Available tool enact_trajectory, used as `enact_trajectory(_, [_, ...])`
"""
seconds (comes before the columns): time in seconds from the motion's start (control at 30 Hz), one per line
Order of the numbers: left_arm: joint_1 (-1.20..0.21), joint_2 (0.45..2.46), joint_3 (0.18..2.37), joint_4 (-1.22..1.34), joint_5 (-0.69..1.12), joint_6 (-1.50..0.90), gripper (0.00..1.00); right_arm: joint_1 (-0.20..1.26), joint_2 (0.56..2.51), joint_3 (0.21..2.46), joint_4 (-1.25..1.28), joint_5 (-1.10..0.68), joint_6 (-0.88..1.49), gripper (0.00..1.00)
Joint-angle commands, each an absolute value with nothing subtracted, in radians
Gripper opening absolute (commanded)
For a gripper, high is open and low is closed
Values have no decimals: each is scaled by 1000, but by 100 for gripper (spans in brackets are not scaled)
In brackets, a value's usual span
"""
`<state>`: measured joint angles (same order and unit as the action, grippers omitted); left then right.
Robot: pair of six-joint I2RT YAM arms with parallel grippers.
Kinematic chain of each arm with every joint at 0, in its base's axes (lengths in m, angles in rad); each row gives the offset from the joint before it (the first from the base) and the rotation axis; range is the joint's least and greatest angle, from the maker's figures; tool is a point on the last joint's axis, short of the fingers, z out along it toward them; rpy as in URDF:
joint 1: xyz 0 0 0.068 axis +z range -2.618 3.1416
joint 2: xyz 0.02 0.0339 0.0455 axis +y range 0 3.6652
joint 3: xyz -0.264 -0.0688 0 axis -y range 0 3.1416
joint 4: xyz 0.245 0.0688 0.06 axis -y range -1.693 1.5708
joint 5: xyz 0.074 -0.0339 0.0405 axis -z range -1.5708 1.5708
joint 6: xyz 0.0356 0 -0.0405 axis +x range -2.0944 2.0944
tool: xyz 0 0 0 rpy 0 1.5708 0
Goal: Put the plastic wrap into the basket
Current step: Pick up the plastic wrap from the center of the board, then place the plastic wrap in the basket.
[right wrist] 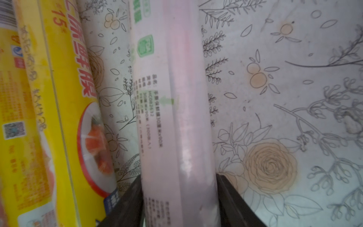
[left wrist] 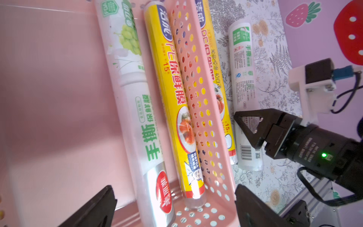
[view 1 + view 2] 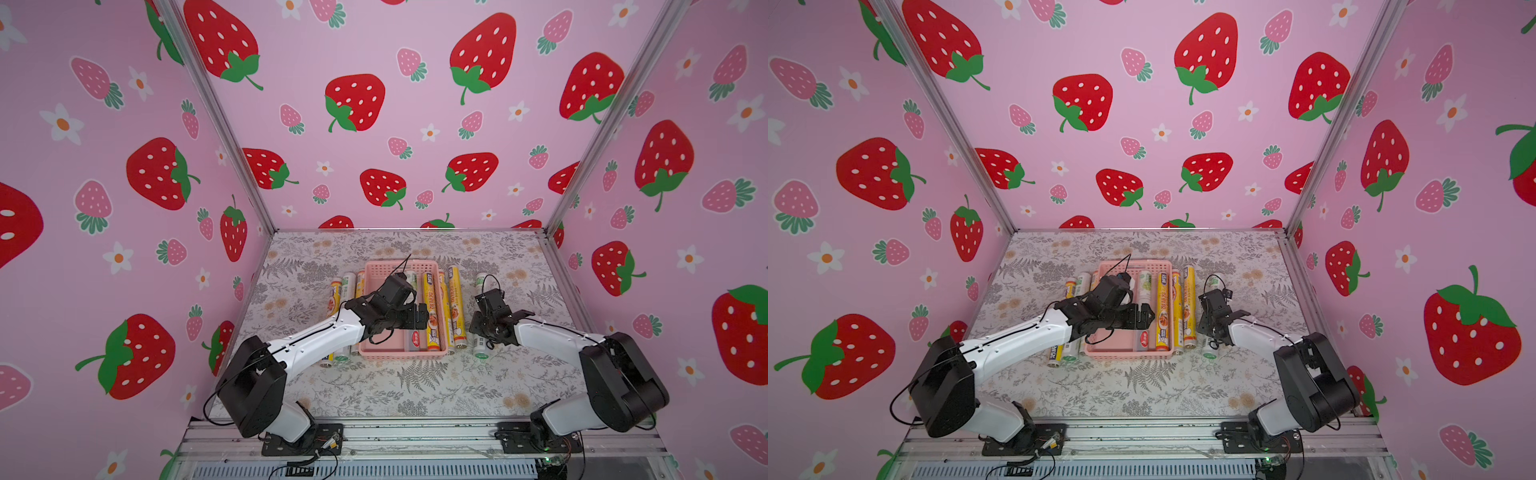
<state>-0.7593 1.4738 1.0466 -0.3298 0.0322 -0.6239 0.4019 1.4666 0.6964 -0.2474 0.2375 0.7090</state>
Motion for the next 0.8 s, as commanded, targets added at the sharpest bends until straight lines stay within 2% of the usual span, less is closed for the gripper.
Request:
enact_trajectory(0.0, [-755,1405,1020,-409,-48,-611,100,393,1416,684,-293,274,700,43])
enact_trajectory(0.4, [-673,1074,885,-560,-130,-654,100,412,1192,807,-517,312,652,30])
enact_trajectory(0.57, [-617,977,851,-612,-120,-667,100,486,1152,940,-632,354,653,29])
enact_trajectory(0.77, [-579,854,783,-535,-2,-704,100,602,1185,1082,-699,361,697,27])
